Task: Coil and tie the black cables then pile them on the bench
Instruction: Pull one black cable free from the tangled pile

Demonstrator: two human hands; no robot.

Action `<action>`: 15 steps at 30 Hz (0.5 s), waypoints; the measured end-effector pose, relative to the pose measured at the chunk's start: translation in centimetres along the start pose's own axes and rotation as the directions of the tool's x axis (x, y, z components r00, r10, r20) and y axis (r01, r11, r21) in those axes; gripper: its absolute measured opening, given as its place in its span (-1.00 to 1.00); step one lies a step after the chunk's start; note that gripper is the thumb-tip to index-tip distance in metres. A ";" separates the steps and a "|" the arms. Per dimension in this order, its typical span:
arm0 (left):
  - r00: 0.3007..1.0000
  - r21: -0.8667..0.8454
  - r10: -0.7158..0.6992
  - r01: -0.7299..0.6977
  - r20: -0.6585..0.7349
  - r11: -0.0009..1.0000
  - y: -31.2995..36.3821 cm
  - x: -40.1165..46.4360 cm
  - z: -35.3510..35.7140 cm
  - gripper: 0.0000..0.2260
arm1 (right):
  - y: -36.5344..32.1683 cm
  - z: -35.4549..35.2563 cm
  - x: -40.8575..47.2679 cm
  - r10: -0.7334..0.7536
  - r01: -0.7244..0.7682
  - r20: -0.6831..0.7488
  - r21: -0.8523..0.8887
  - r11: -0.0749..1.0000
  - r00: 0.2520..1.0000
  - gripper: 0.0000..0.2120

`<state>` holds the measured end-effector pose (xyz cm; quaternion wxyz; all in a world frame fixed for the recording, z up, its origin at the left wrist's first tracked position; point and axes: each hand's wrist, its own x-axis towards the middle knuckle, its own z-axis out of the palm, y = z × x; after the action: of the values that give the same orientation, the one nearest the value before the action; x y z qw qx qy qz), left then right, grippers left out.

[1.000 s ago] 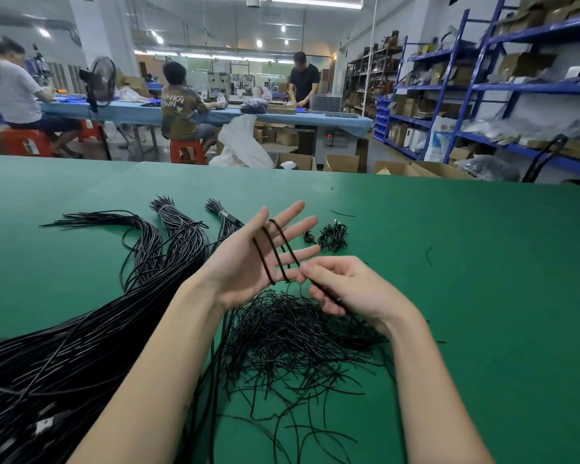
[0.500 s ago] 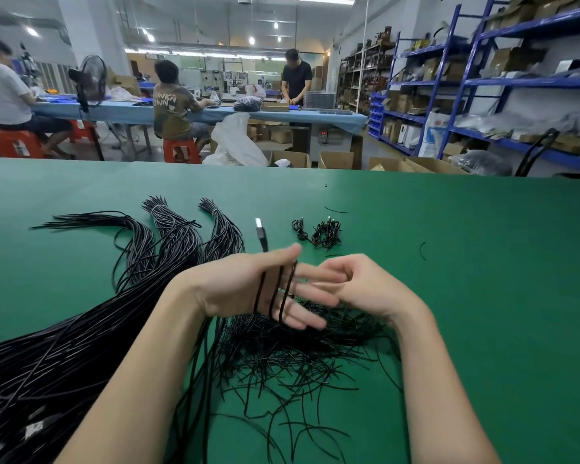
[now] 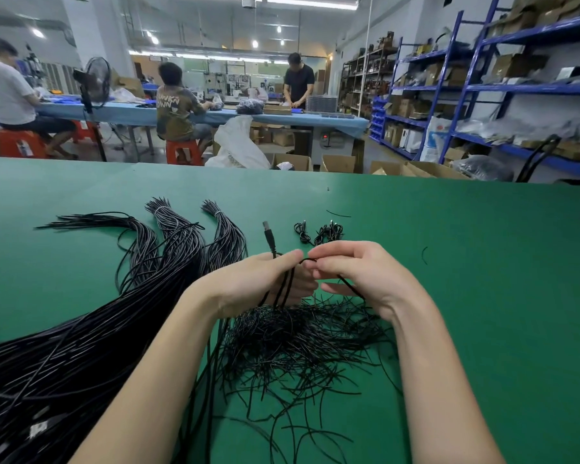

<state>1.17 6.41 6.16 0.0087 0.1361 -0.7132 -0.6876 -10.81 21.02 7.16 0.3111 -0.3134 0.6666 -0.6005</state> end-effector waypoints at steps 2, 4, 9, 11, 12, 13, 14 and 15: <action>0.998 -0.015 0.024 -0.025 -0.050 1.000 -0.1 0.3 0.0 -0.58 | -0.1 0.0 -0.1 0.006 -0.006 -0.007 -0.012 1.000 1.000 -0.87; 0.997 -0.041 0.035 -0.038 -0.072 0.998 -0.1 0.5 0.1 -0.61 | -0.2 0.2 -0.1 0.016 -0.016 -0.031 0.001 1.000 0.999 -0.87; 0.992 -0.037 0.102 -0.105 -0.079 0.994 -0.3 0.7 0.2 -0.68 | -0.5 0.3 -0.1 0.003 -0.019 -0.059 -0.273 0.962 0.998 -0.94; 0.987 -0.054 0.124 -0.130 -0.107 0.990 -0.3 0.9 0.3 -0.65 | -0.3 0.6 -0.1 0.012 -0.010 0.004 -0.294 0.956 1.000 -0.90; 0.985 -0.070 0.123 -0.133 -0.124 0.989 -0.2 1.0 0.5 -0.65 | -0.2 0.8 0.0 0.010 -0.006 0.010 -0.298 0.954 1.000 -0.90; 0.983 -0.094 0.116 -0.131 -0.145 0.987 -0.1 1.0 0.7 -0.66 | -0.1 0.9 0.0 -0.004 0.001 -0.007 -0.324 0.946 1.000 -0.90; 0.981 -0.121 0.106 -0.126 -0.161 0.985 -0.1 1.0 0.8 -0.67 | 0.0 1.0 0.2 -0.022 0.006 -0.040 -0.359 0.933 0.999 -0.91; 0.982 -0.147 0.096 -0.120 -0.164 0.982 -0.1 1.0 1.0 -0.68 | 0.1 1.0 0.2 -0.038 0.007 -0.074 -0.380 0.925 0.997 -0.92</action>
<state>-0.02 7.19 5.86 0.1128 0.1496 -0.6606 -0.7270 -10.13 20.24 6.94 0.2111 -0.3510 0.7784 -0.4758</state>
